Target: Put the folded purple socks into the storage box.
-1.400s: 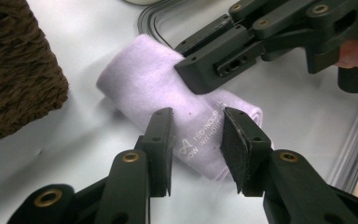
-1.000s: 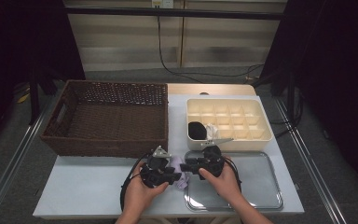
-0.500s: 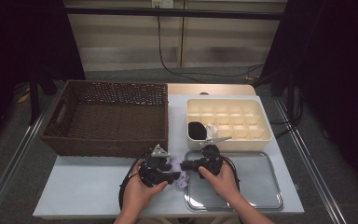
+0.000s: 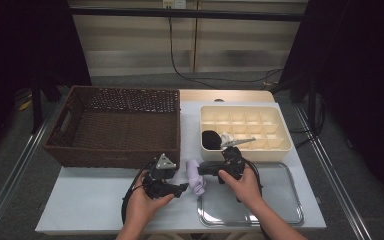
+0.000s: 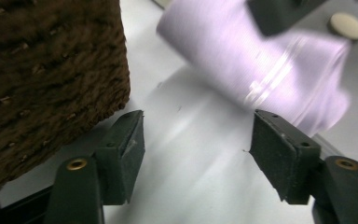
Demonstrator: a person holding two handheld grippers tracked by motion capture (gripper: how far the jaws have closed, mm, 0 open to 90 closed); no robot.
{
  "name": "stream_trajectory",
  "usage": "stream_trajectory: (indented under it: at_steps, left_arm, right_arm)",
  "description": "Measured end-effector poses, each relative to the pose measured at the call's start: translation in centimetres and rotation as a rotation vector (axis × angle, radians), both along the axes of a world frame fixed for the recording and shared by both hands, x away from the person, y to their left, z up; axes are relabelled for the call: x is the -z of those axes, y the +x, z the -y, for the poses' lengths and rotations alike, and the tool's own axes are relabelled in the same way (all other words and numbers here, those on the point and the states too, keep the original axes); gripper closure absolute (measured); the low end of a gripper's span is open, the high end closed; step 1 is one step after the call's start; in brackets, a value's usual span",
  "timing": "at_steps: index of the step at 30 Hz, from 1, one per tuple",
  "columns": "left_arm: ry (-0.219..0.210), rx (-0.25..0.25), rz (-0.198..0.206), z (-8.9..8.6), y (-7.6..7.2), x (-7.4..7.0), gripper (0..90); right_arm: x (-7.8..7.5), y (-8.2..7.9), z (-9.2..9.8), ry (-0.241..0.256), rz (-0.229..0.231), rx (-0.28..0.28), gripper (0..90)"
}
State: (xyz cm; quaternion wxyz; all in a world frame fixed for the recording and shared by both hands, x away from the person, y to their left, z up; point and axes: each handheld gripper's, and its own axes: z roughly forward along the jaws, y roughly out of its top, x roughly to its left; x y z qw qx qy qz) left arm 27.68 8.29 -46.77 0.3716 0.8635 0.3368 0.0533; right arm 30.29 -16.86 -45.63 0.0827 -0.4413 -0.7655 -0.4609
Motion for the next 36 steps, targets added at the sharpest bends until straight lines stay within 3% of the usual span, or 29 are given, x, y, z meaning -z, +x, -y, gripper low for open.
stream_trajectory:
  at_steps: [6, 23, 36]
  left_arm:
    - [0.031, 0.011, 0.051, 0.1, 0.0, 0.5, 31.5]
    - [0.061, 0.001, 0.097, 0.2, 0.2, 1.2, 28.3]
    - [0.059, 0.006, 0.115, 0.1, 0.2, 1.6, 25.0]
  right_arm:
    - [-0.8, 0.0, 0.4, -0.030, 0.012, -0.015, 83.9]
    - [-3.1, 0.6, 2.7, -0.095, 0.032, -0.032, 83.8]
    - [-5.0, 1.2, 4.0, -0.103, 0.052, -0.035, 83.7]
